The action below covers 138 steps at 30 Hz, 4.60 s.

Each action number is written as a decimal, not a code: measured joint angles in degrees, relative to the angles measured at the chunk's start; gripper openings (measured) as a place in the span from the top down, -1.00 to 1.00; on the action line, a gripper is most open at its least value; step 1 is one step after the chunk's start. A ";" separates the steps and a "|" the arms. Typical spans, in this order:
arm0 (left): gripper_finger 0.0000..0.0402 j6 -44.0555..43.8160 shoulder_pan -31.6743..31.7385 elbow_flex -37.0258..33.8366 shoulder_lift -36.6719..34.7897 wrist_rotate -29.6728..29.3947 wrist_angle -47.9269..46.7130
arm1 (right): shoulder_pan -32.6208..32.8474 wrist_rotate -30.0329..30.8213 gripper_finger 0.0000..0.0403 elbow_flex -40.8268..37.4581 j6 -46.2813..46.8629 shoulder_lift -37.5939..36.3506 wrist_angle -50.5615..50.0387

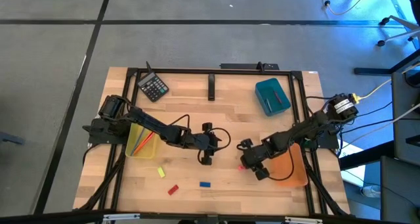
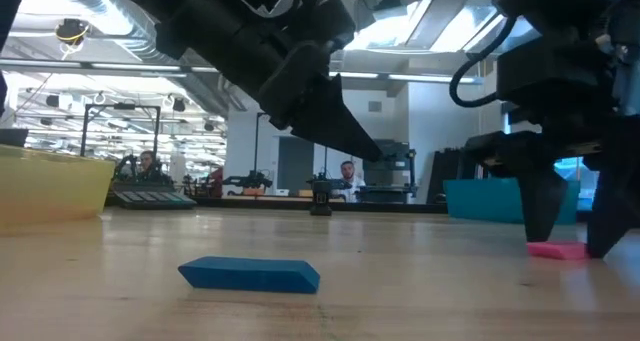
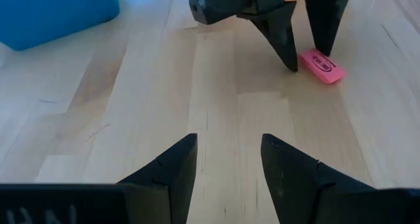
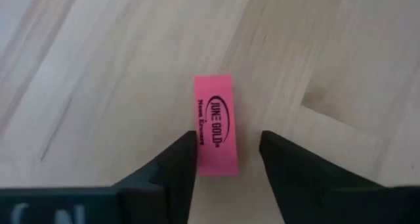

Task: Sort crayons/erasers/pens/pencils in bins
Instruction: Put the pink eraser into the orange bin, then put the blue eraser into the orange bin

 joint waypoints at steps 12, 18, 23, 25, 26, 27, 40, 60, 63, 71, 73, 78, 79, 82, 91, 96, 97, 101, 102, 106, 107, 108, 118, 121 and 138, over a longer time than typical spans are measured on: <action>0.20 0.00 0.21 0.00 0.00 -2.92 0.33 | -0.04 1.67 0.73 -0.11 -0.11 -1.09 0.10; 0.20 -0.01 0.37 0.00 0.00 -2.95 0.42 | -0.24 7.93 0.71 -0.41 -0.30 -6.61 -3.00; 0.20 -0.12 0.35 0.00 0.00 -3.04 0.44 | -0.17 13.53 0.72 -0.35 -0.44 -12.20 -10.74; 0.20 -0.14 0.30 0.00 0.00 -3.03 0.51 | -0.21 15.11 0.72 -0.35 -0.15 -14.56 -13.10; 0.20 -0.15 0.30 0.00 0.02 -3.02 0.82 | -0.16 15.28 0.72 -0.33 -0.02 -15.64 -14.30; 0.20 -0.22 0.30 0.00 0.04 -3.02 1.65 | -0.13 15.66 0.71 -0.33 0.13 -16.81 -15.56; 0.20 1.53 0.45 0.04 0.04 0.09 13.22 | 0.31 16.90 0.71 -0.22 14.88 -30.57 -32.76; 0.20 4.55 0.72 0.02 0.04 0.34 10.86 | 17.44 4.40 0.70 8.39 61.57 -34.34 -57.62; 0.20 4.56 0.72 0.02 0.04 0.33 9.69 | 20.68 4.36 0.70 7.35 67.24 -33.97 -57.59; 0.20 4.56 0.97 0.02 0.04 0.33 9.66 | 25.46 1.85 0.70 4.24 76.05 -30.71 -55.07; 0.20 4.55 1.27 0.02 0.04 0.33 9.66 | 25.82 1.86 0.67 4.24 76.09 -29.58 -55.04; 0.20 4.54 1.70 0.02 0.04 0.31 9.68 | 25.84 2.39 0.45 4.24 74.21 -28.28 -55.10; 0.20 4.55 1.70 0.02 0.04 0.31 9.70 | 25.84 2.92 0.40 4.24 73.21 -28.28 -55.12; 0.20 4.53 1.70 0.02 0.04 0.31 9.79 | 25.84 5.88 0.26 4.25 70.37 -28.28 -55.45; 0.20 4.35 1.70 0.00 0.04 0.31 10.42 | 25.62 16.44 0.14 7.10 62.05 -28.29 -55.95; 0.20 4.15 1.70 -0.04 0.04 2.57 14.50 | 23.83 29.61 0.15 7.42 50.77 -28.35 -44.96; 0.20 4.26 1.70 -0.04 0.04 3.21 15.09 | 22.74 30.34 0.15 6.70 47.70 -28.35 -40.84; 0.20 4.42 1.30 -0.04 0.04 3.44 15.31 | 18.47 30.50 0.15 2.82 34.57 -28.26 -22.91; 0.20 4.42 1.19 -0.04 0.04 3.38 15.17 | 17.59 30.55 0.15 1.99 31.27 -28.26 -19.07; 0.20 4.44 1.09 -0.04 0.04 3.32 14.88 | 14.23 30.64 0.16 -0.60 20.74 -28.26 -6.93; 0.20 4.44 1.09 -0.04 0.04 3.31 14.88 | 13.50 30.65 0.16 -1.00 19.08 -28.26 -4.50; 0.20 4.44 1.03 -0.04 0.04 3.30 14.86 | 12.77 30.66 0.16 -1.32 17.29 -28.26 -2.69; 0.20 2.66 0.80 -0.04 0.02 0.81 17.20 | 8.26 30.46 0.16 -3.98 8.46 -24.41 6.00; 0.20 2.76 0.78 -0.04 0.02 0.78 17.41 | 7.06 30.46 0.16 -3.98 7.55 -21.50 7.85; 0.20 3.01 0.10 -0.02 -3.36 -6.81 13.19 | 2.69 27.49 0.16 -3.36 3.40 -11.74 13.92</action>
